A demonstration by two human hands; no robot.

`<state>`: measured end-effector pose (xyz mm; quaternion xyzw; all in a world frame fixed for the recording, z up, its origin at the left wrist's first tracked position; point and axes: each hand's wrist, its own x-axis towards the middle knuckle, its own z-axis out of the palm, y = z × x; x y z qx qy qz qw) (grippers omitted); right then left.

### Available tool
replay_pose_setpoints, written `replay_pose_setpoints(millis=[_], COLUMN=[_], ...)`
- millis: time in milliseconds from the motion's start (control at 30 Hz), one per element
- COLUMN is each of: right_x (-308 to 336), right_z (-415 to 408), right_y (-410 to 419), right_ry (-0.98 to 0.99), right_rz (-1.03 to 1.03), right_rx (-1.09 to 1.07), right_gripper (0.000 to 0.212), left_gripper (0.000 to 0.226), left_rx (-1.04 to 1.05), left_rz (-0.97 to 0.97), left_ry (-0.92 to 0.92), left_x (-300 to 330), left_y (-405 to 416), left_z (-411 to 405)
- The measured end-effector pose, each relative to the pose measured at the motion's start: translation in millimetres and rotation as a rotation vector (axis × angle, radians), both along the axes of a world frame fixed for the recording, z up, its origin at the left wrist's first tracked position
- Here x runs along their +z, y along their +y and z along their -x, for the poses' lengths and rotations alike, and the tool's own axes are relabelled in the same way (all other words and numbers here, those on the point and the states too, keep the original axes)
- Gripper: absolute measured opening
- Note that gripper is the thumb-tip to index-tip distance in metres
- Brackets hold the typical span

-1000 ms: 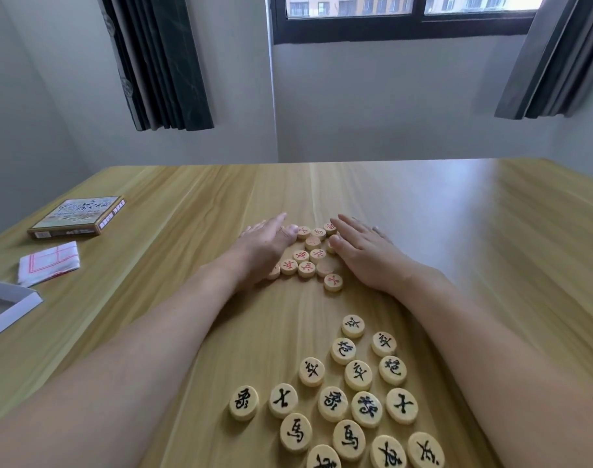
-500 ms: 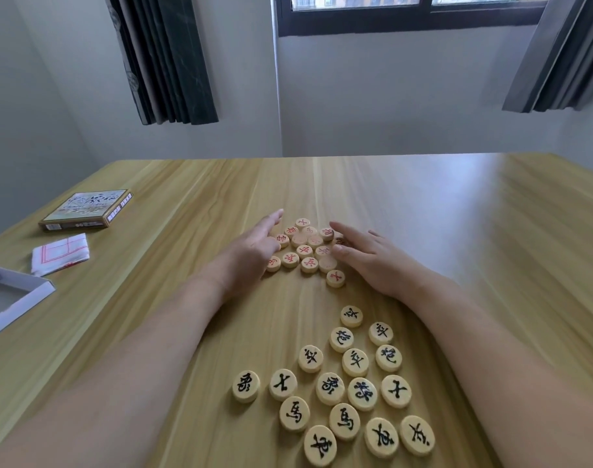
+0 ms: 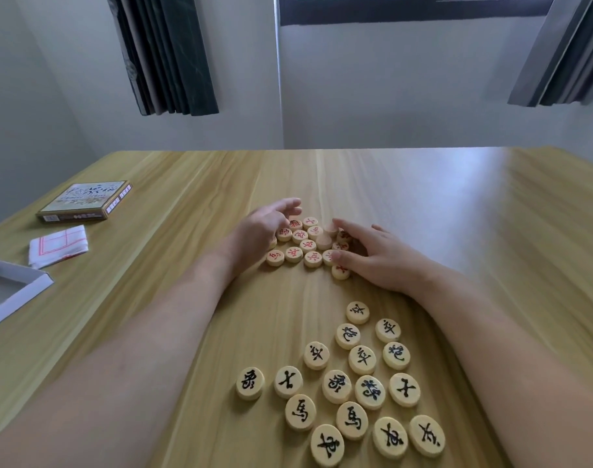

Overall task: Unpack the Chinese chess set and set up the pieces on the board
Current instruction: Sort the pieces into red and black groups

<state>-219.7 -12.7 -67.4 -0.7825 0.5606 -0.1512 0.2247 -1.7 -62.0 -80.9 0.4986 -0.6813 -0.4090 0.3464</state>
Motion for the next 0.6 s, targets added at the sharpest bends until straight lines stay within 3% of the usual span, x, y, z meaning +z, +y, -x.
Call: replay_pose_setpoints(millis=[200,333,600], right_x=[-8.8,-10.0,-16.4], right_z=[-3.0,-3.4,4.0], right_y=[-8.4,-9.9,-5.5], right_ry=[0.079,0.075,-0.196], right_rz=[0.006,0.036,0.101], right_rx=[0.016,0.042,-0.024], right_gripper=[0.056,0.054,0.054], left_gripper=[0.069,0.066,0.047], left_rx=[0.036,0.071,0.244], left_rz=[-0.032,-0.007,0.133], left_ry=[-0.086,-0.042,0.154], left_x=[-6.4,-6.1,-3.7], left_y=[8.5,8.7,23.5], left_z=[13.2,12.5,5.6])
